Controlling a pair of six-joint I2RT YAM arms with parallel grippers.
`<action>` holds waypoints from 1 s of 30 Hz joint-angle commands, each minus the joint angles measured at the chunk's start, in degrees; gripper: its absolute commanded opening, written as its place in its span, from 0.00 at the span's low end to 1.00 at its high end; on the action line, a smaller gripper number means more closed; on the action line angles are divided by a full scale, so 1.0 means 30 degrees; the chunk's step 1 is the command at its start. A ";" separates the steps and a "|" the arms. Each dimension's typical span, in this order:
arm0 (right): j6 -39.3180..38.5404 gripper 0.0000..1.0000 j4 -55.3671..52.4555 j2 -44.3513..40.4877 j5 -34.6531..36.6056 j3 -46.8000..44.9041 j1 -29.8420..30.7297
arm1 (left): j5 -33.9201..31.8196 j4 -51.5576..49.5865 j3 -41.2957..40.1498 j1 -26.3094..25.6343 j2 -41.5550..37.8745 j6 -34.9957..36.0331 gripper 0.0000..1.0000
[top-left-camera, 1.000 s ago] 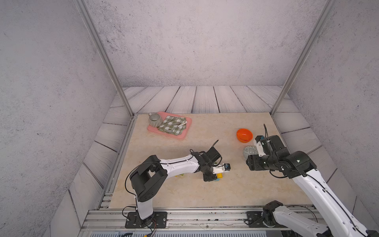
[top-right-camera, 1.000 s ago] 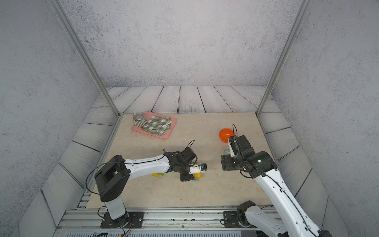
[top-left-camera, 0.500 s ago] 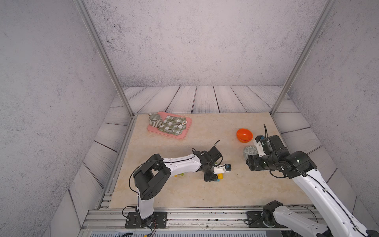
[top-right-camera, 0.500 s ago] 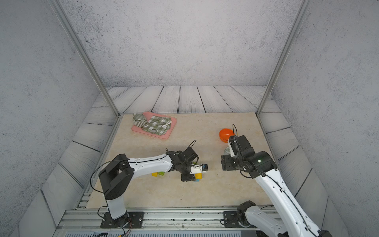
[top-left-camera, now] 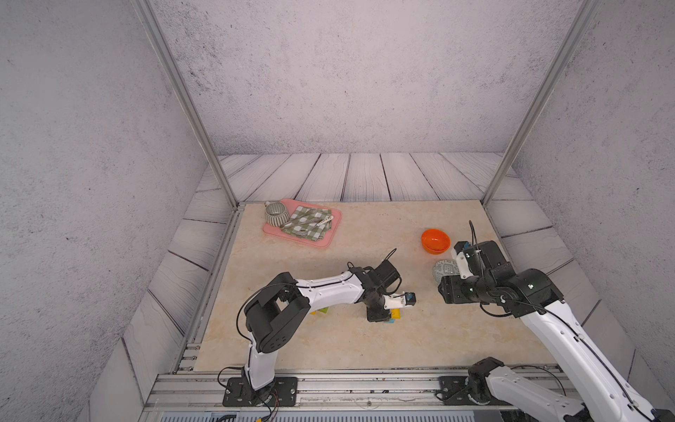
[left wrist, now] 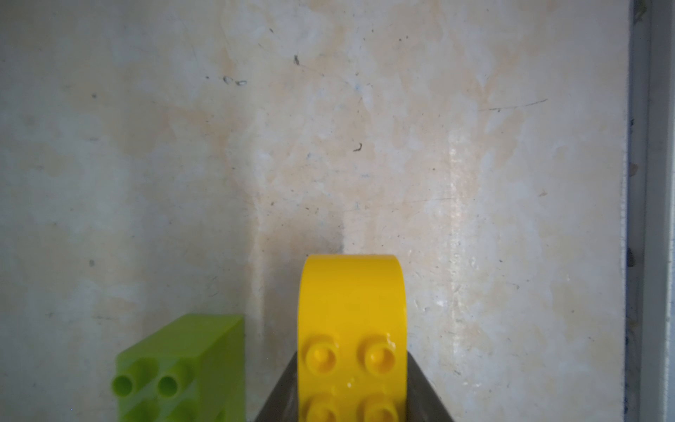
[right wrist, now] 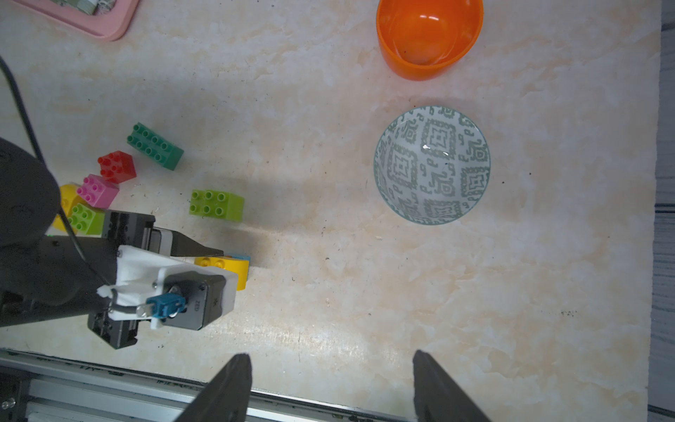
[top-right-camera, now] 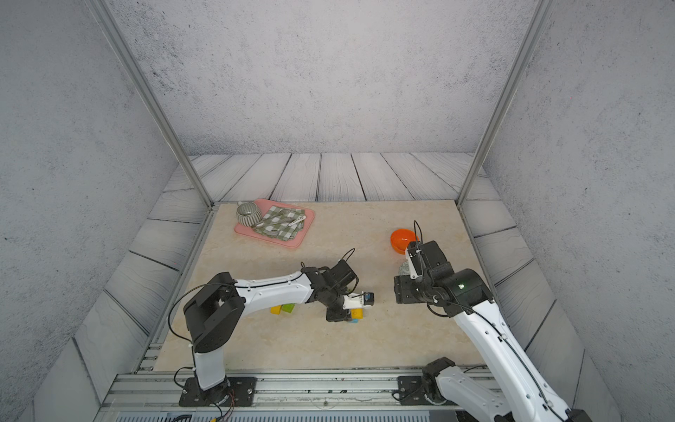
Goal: Assemble the letter s with lego
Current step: Assemble the lego brick with the lego brick.
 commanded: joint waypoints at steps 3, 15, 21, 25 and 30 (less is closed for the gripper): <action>-0.0136 0.73 -0.0355 -0.0088 0.0339 0.0508 -0.0082 | -0.0766 -0.1960 -0.1093 -0.0701 0.2164 -0.0031 0.00; -0.0049 0.73 -0.0704 -0.0338 0.0337 0.0903 -0.0096 | -0.0666 -0.3716 0.0559 -0.0744 0.0441 -0.0039 0.07; -0.0056 0.73 -0.0977 -0.0497 0.0478 0.1256 -0.0074 | -0.0541 -0.5018 0.1078 -0.0750 -0.0719 -0.0239 0.03; -0.0040 0.73 -0.0956 -0.0631 0.0471 0.1238 -0.0080 | -0.0836 -0.3815 -0.0812 -0.0739 -0.1982 -0.1063 0.04; -0.0020 0.73 -0.0727 -0.0493 0.0260 0.1044 -0.0052 | -0.1175 -0.2540 -0.2163 -0.0805 -0.2199 -0.1912 0.05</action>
